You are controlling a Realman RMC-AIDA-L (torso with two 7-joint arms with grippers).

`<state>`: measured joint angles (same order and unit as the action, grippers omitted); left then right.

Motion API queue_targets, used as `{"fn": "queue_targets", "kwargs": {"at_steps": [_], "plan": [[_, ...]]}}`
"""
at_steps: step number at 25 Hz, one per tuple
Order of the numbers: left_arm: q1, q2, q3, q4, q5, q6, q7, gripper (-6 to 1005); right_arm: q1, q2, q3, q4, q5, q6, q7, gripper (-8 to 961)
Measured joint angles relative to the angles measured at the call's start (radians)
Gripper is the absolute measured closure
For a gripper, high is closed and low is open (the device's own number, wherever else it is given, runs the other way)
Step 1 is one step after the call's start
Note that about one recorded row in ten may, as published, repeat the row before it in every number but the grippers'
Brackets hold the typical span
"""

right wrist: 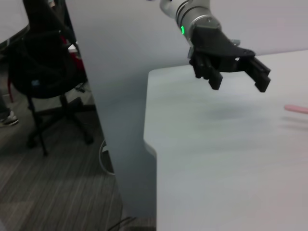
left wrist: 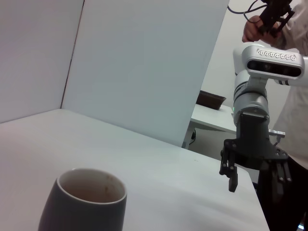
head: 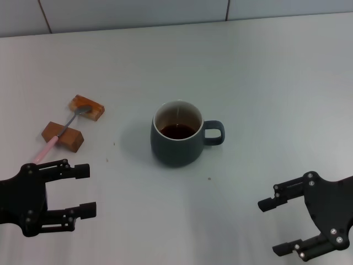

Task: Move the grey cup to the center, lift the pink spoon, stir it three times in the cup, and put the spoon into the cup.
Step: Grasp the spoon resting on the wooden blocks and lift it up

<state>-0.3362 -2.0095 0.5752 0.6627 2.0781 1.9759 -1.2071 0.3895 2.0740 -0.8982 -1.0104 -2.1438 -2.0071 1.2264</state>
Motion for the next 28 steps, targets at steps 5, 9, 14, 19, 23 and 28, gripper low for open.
{"fn": "queue_targets", "kwargs": {"at_steps": [5,9,14,19,23,28], "plan": [[0.003,0.001,0.000,0.000,0.001,0.000,0.001,216,0.004,-0.001,-0.013,-0.002,-0.014,0.001,-0.003,278],[0.003,0.001,0.000,0.000,0.001,0.000,0.001,216,0.005,-0.001,-0.013,-0.002,-0.016,0.001,-0.005,259],[0.003,0.000,0.001,0.000,0.002,0.000,0.002,216,0.005,-0.001,-0.013,-0.003,-0.020,0.006,-0.005,259],[0.003,0.009,-0.004,0.001,-0.004,0.002,-0.023,216,0.006,-0.001,-0.013,-0.003,-0.020,0.009,-0.006,259],[-0.004,0.022,-0.059,-0.001,-0.002,-0.004,-0.175,216,0.010,0.000,-0.011,-0.005,-0.015,0.009,-0.006,259],[-0.013,0.038,-0.071,-0.001,0.001,0.002,-0.337,216,0.019,0.000,-0.007,-0.006,-0.014,0.009,-0.006,259]]}}
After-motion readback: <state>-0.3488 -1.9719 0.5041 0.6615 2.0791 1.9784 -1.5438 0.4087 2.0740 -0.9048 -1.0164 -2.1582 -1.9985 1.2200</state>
